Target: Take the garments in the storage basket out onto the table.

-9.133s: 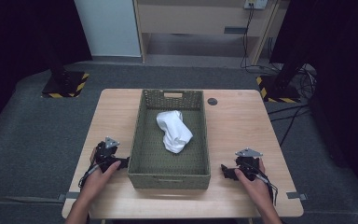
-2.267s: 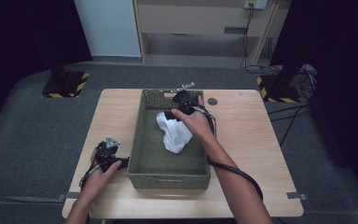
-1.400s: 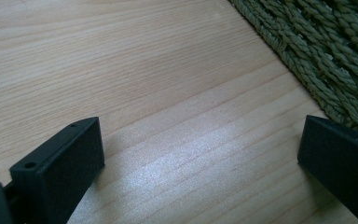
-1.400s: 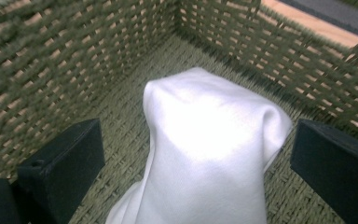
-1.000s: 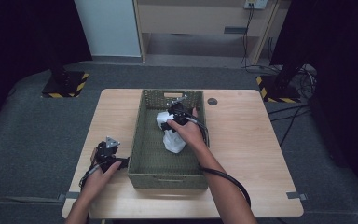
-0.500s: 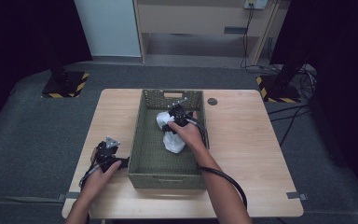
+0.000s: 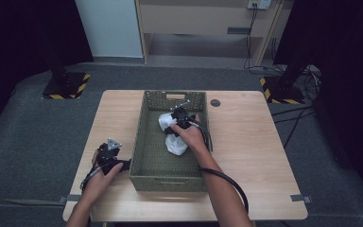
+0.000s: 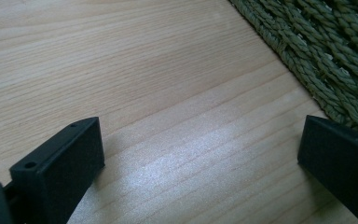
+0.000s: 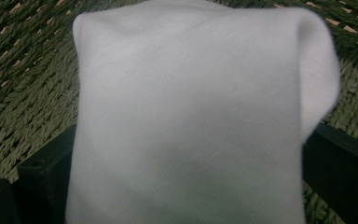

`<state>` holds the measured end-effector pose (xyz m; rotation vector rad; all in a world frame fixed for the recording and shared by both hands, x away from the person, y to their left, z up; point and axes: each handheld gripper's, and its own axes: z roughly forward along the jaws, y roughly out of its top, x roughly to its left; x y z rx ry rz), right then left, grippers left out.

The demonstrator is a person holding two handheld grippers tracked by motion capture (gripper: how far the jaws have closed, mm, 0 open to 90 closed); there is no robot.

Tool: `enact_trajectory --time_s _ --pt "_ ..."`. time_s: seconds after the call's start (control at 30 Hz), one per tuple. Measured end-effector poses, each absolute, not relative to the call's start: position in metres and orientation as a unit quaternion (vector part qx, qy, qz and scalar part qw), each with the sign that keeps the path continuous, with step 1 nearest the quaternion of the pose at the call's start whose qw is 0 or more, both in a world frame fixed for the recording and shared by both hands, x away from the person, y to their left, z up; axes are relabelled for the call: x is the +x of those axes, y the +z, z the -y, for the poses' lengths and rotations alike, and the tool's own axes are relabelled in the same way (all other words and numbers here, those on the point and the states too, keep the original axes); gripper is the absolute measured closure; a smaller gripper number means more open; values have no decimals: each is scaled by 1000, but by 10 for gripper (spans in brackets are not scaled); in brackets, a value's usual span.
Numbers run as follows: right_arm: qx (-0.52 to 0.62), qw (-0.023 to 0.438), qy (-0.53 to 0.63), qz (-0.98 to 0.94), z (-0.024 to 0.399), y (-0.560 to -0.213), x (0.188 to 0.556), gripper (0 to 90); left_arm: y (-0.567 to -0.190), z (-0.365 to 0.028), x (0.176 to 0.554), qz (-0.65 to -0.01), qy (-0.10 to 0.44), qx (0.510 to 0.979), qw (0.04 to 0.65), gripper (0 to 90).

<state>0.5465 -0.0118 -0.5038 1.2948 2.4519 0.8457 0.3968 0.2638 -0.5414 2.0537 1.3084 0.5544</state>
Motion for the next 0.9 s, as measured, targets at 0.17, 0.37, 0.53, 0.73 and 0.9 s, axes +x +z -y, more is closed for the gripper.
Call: enact_trajectory --time_s 0.17,0.37,0.53,0.73,0.9 --pt "443 118 286 -842 8 -508 547 32 -541 -264 397 -497 211 780 317 0" --pt "444 116 282 -843 8 -511 548 31 -541 -264 397 -497 211 780 317 0" --pt "442 112 278 -845 8 -514 549 30 -541 -264 397 -497 211 780 317 0" --pt "445 105 275 -845 9 -517 551 42 -541 -264 397 -497 211 780 317 0" --pt "441 104 274 -848 10 -516 551 150 -541 -264 397 -496 210 781 317 0"
